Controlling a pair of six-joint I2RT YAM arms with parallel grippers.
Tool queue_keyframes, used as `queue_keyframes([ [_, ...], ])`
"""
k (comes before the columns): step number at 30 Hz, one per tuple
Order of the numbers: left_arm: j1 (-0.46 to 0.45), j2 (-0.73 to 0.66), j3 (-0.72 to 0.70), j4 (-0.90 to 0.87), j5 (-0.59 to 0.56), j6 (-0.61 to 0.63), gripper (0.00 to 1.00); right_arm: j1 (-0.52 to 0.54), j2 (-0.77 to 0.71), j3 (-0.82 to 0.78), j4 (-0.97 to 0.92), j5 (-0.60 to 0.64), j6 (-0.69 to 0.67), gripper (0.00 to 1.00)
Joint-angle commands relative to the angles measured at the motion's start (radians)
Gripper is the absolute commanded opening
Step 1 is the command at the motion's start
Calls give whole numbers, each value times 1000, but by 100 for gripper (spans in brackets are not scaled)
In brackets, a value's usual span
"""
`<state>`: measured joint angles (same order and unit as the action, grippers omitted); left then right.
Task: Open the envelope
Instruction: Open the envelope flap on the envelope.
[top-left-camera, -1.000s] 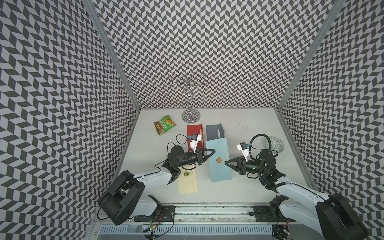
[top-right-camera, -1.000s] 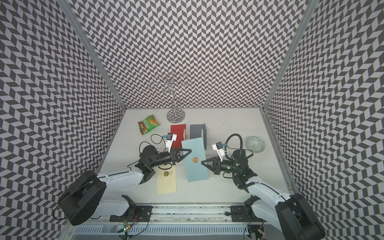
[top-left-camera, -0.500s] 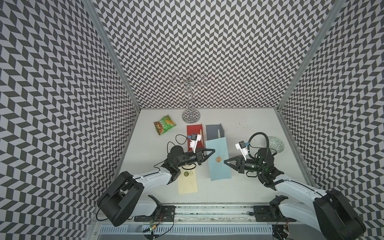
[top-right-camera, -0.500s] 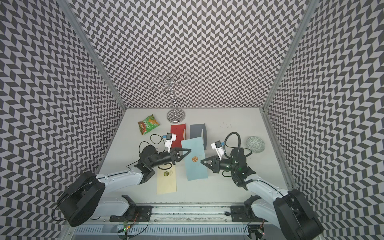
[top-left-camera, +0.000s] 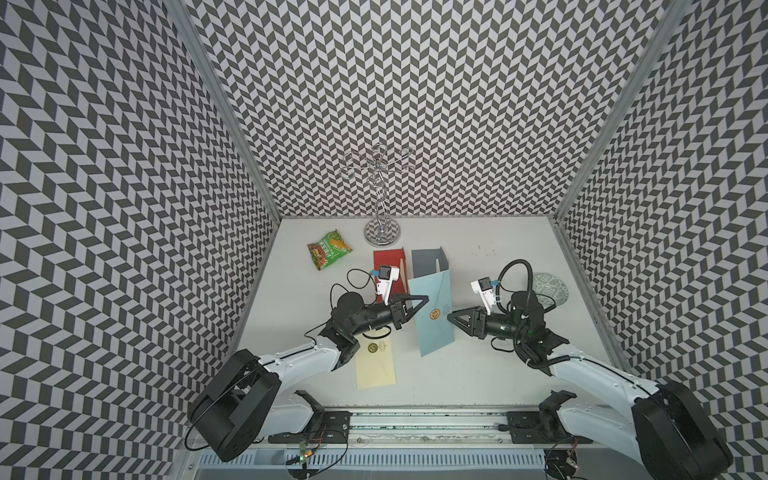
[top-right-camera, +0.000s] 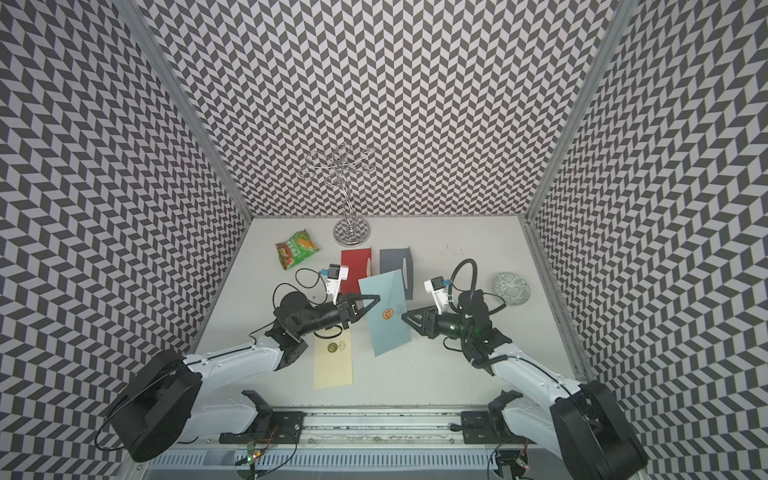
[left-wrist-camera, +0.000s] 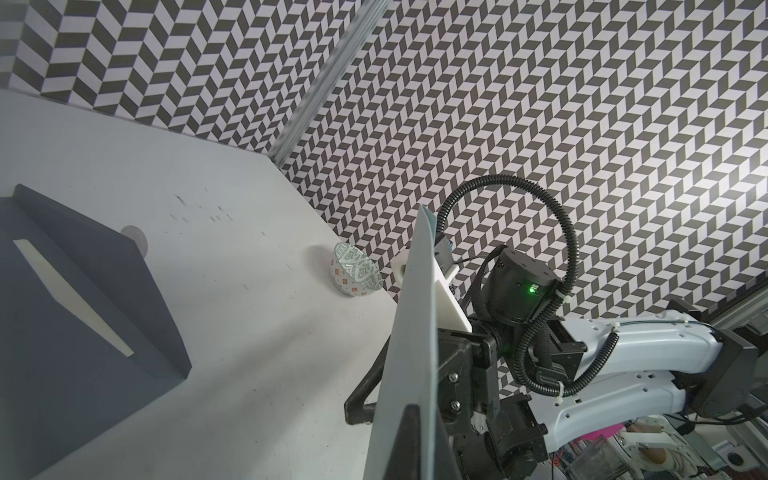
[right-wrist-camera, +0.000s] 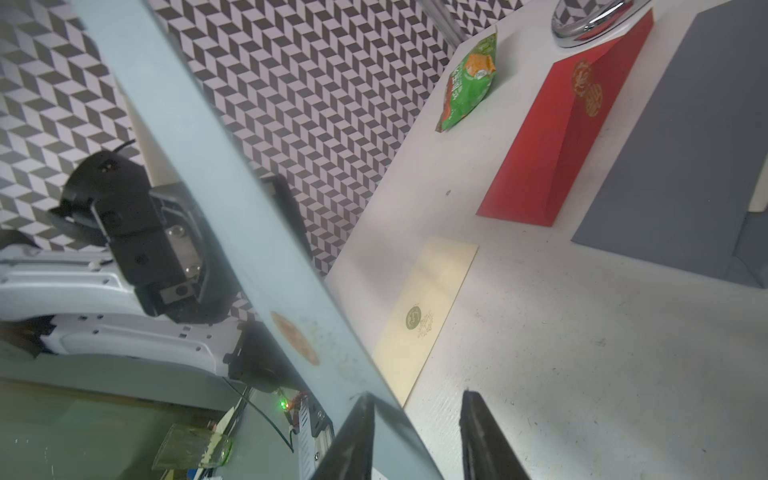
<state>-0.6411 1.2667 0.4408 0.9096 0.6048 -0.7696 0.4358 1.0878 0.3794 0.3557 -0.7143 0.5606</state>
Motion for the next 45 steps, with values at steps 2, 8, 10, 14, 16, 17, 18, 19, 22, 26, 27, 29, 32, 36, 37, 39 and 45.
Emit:
queue_keyframes([
  [2, -3, -46, -24, -3, -23, 23, 0, 6, -100, 33, -99, 186, 6, 41],
  [8, -3, -63, -29, -18, -36, 29, 0, 2, -224, 27, -195, 407, 108, 54],
  [10, -3, -61, -24, -31, -39, 32, 0, 1, -290, 39, -245, 466, 138, 57],
  [14, -5, -68, -23, -43, -36, 36, 0, -1, -465, -42, -170, 581, 199, 87],
  [16, -6, -68, -20, -60, -40, 42, 0, -2, -564, -101, -124, 612, 233, 100],
  [17, -7, -66, -15, -77, -44, 52, 0, -4, -617, -131, -108, 620, 255, 100],
  [18, -16, -64, -9, -93, -53, 62, 0, -3, -670, -165, -106, 642, 303, 100],
  [19, -27, -62, -1, -116, -70, 70, 0, -4, -713, -209, -93, 660, 348, 100],
  [22, -75, -35, 68, -270, -147, 135, 0, -4, -834, -312, 31, 621, 382, 100],
  [26, -159, 11, 177, -455, -272, 239, 0, -4, -842, -290, -27, 613, 332, 88],
  [27, -179, 18, 193, -476, -305, 250, 0, -3, -824, -270, -38, 591, 285, 86],
  [29, -209, 29, 221, -510, -373, 254, 0, -4, -776, -233, -52, 538, 232, 82],
  [32, -255, 43, 244, -533, -457, 269, 0, 2, -664, -182, -56, 448, 186, 75],
  [36, -299, 36, 251, -533, -540, 298, 0, 31, -507, -105, -79, 418, 143, 69],
  [37, -301, 32, 247, -530, -551, 299, 0, 44, -479, -93, -82, 429, 129, 67],
  [39, -303, 21, 236, -515, -560, 299, 0, 97, -422, -60, -112, 481, 96, 66],
  [45, -303, 20, 217, -469, -520, 300, 0, 255, -249, 53, -228, 718, 62, 61],
])
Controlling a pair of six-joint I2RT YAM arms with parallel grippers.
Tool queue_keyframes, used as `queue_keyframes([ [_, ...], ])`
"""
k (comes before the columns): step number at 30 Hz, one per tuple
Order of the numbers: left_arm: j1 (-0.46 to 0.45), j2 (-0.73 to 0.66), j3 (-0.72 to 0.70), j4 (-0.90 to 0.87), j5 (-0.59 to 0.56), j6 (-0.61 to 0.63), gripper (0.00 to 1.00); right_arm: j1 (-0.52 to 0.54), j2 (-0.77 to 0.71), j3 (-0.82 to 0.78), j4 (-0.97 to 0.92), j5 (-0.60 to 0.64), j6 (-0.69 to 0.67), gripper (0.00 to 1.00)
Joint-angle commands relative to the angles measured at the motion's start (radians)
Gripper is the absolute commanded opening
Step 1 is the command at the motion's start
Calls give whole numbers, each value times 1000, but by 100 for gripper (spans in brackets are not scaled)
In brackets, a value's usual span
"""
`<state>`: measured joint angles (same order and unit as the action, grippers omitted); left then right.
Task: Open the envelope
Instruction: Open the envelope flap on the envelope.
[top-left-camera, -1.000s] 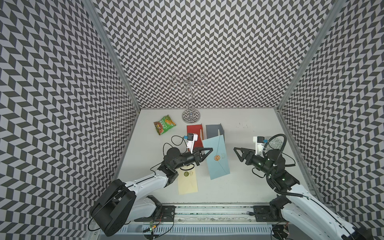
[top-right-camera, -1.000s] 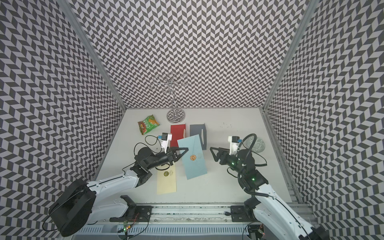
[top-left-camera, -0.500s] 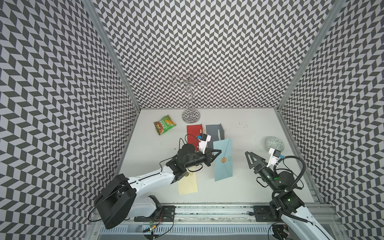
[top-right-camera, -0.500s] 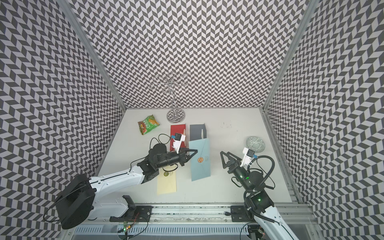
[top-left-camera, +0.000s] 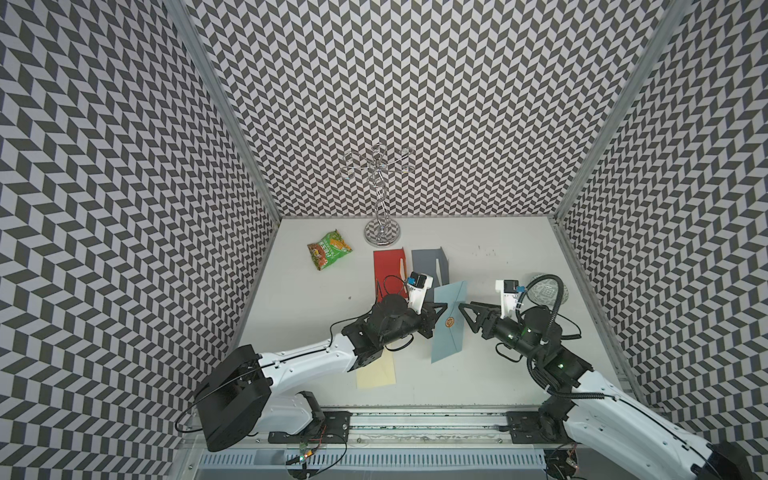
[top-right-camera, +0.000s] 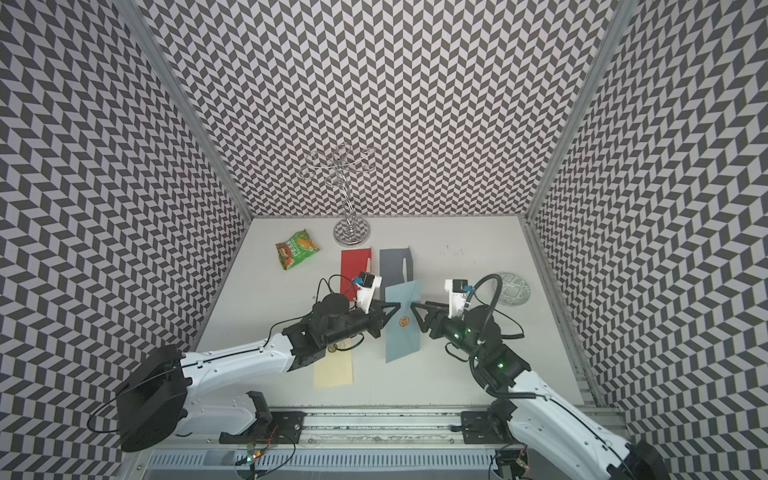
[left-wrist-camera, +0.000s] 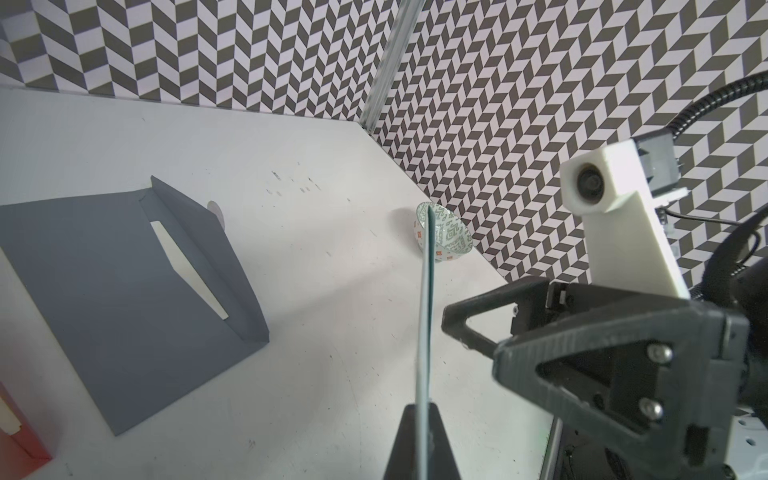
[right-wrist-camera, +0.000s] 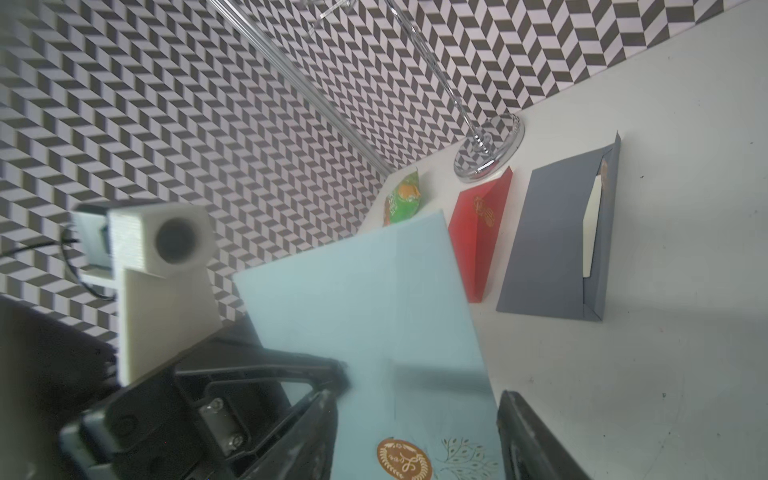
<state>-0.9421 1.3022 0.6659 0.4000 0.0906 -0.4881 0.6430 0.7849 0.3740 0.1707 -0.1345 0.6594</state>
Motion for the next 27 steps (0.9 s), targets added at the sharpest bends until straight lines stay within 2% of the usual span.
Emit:
queue_keyframes([
  [1, -2, -13, -7, 42, -1, 21, 0, 64, 80, 76, -58, 166, -34, 59],
  [6, -2, 1, 5, 26, 5, 31, 0, 129, 171, 146, -101, 257, -13, 59],
  [12, -3, 2, 8, 20, 8, 38, 0, 144, 241, 214, -201, 371, 69, 63],
  [27, -4, 3, 11, 7, 26, 42, 0, 144, 347, 321, -340, 409, 140, 68],
])
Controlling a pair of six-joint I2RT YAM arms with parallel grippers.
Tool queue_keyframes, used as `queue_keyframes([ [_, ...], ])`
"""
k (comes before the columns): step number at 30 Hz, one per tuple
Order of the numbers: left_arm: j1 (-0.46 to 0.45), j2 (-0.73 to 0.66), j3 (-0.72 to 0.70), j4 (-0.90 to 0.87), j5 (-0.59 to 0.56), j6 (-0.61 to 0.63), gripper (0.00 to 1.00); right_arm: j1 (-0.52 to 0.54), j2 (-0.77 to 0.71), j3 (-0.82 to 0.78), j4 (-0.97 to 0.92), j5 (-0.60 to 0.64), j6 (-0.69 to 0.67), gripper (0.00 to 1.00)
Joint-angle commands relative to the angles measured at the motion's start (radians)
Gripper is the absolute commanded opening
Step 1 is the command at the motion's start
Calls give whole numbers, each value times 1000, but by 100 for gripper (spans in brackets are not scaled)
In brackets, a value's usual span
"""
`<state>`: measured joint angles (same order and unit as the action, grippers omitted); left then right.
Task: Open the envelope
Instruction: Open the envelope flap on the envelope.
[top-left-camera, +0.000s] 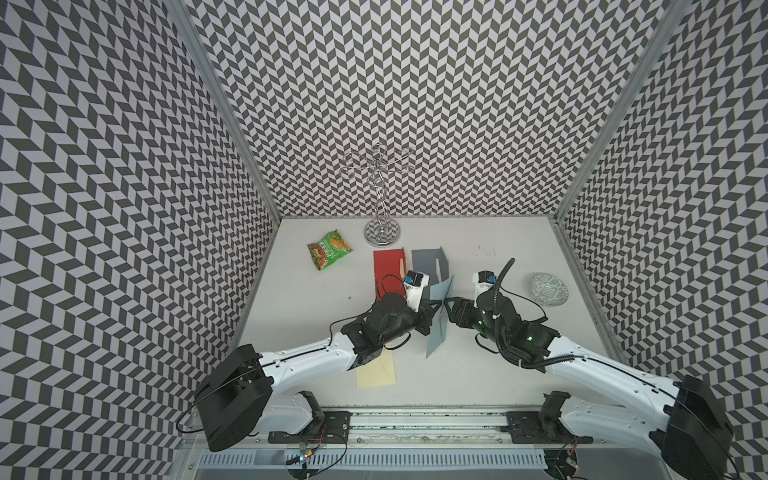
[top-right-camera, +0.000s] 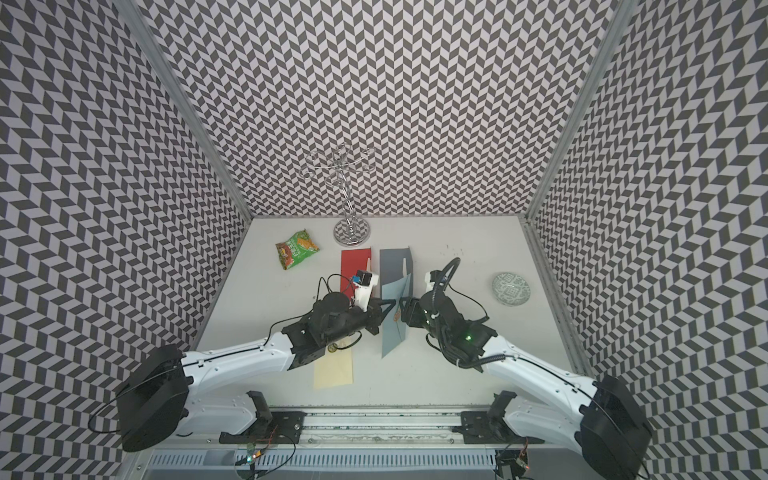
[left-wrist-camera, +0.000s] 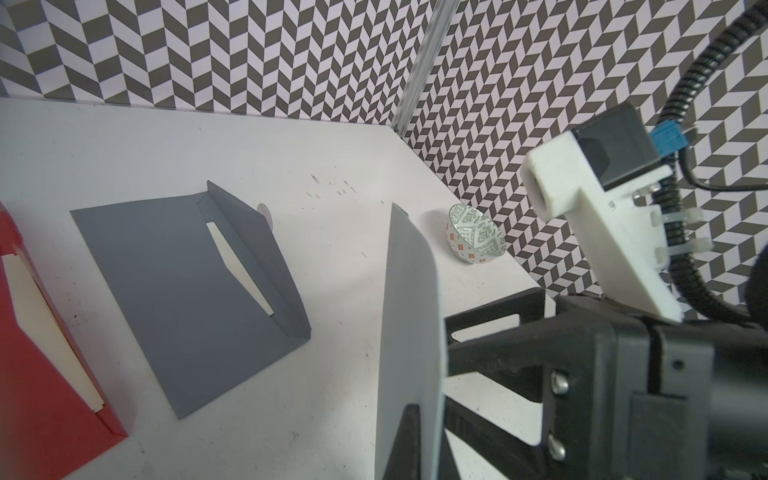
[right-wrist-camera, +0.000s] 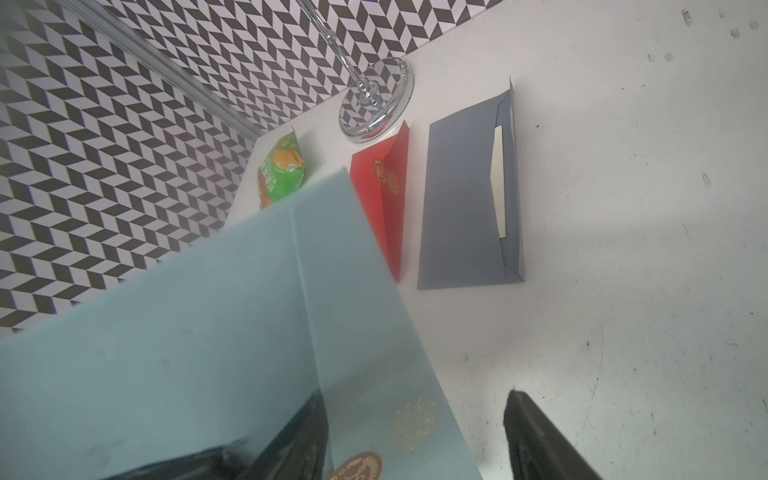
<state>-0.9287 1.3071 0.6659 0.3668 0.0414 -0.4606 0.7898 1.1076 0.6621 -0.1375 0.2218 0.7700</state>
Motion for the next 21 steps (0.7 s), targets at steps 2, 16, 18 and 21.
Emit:
queue_keyframes([
  [2, -18, -1, 13, 40, 75, 13, 0, -3, 33, 46, -48, 51, 31, 69],
  [16, -18, 0, 17, 28, 73, 3, 0, -3, 20, 68, -94, 79, 40, 70],
  [18, -18, 1, 18, 27, 71, 1, 0, -3, 17, 69, -96, 77, 39, 70],
  [21, -18, 4, 19, 24, 68, -1, 0, -3, 17, 69, -96, 69, 38, 70],
])
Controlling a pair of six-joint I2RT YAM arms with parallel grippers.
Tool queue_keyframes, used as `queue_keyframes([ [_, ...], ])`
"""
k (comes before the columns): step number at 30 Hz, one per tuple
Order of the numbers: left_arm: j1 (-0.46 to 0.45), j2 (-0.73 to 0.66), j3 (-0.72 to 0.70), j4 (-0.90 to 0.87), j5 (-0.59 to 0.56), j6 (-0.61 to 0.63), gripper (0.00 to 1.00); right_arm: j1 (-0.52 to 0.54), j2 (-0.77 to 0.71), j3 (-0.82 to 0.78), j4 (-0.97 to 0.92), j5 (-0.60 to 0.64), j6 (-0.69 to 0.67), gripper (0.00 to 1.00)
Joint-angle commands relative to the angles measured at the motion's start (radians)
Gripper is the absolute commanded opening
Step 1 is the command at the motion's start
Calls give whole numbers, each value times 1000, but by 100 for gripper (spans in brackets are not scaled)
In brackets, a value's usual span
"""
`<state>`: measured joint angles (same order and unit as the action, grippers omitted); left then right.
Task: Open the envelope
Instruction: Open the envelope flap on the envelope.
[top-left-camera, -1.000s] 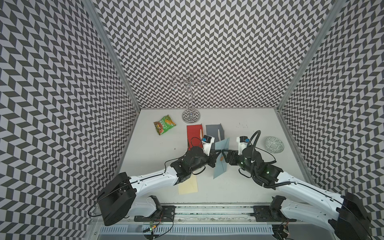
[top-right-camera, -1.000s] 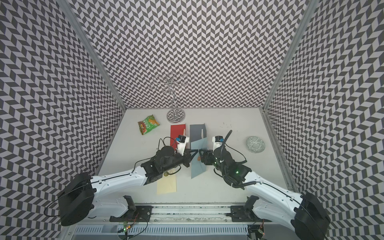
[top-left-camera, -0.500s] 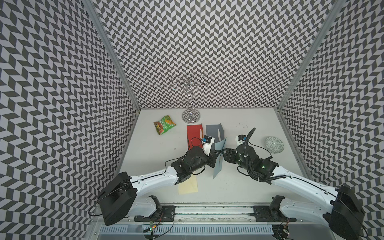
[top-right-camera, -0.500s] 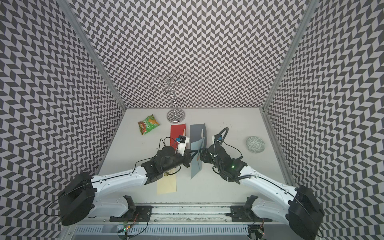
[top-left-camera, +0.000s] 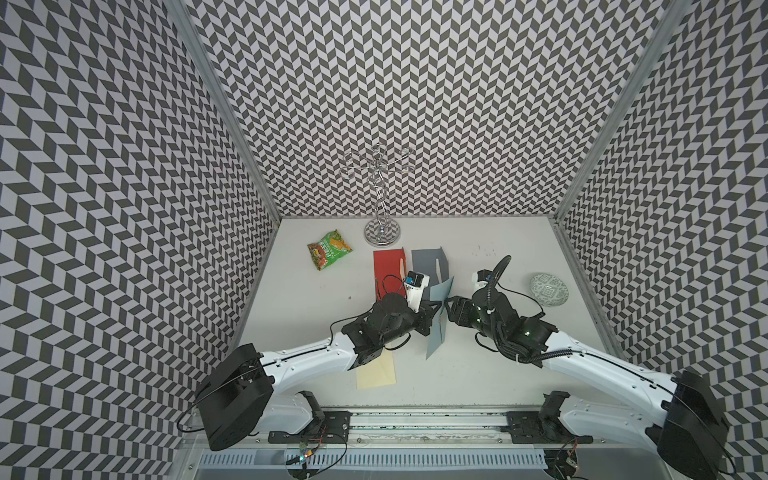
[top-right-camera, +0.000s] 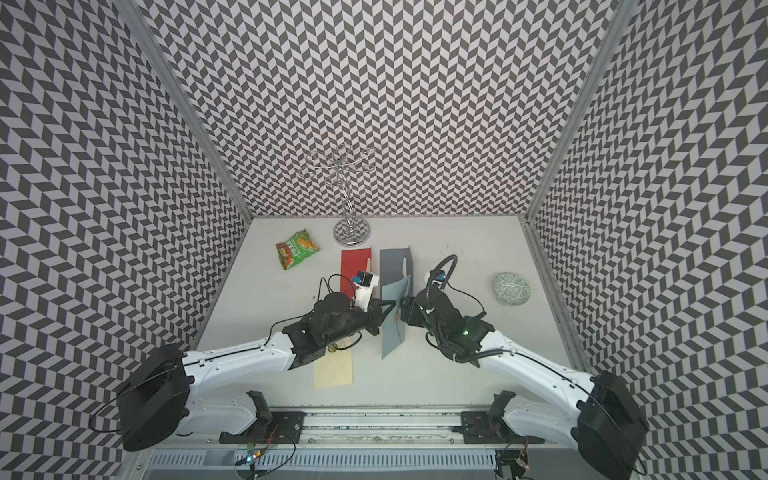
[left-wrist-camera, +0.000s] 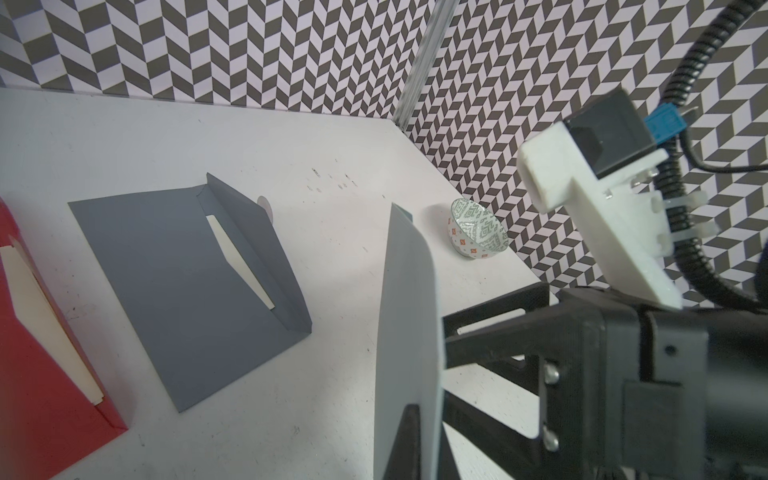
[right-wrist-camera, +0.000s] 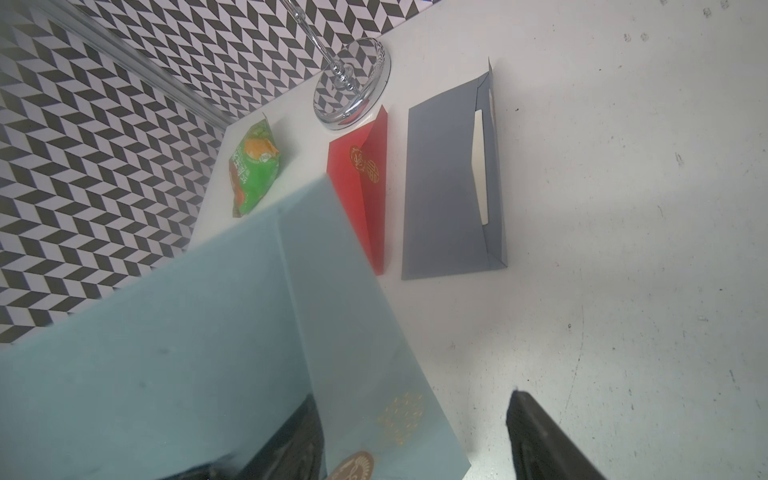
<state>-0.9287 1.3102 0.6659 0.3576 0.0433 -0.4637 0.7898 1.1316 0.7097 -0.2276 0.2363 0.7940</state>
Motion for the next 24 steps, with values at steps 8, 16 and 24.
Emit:
queue_keyframes([
  [8, -18, 4, 30, 21, 72, 4, 0, -3, -7, 26, -11, 62, 11, 70],
  [16, -18, 7, 32, 17, 66, 4, 0, -3, -1, 31, -19, 74, 10, 70],
  [24, -18, 11, 38, 16, 65, 3, 0, -3, 0, 38, -19, 65, 0, 71],
])
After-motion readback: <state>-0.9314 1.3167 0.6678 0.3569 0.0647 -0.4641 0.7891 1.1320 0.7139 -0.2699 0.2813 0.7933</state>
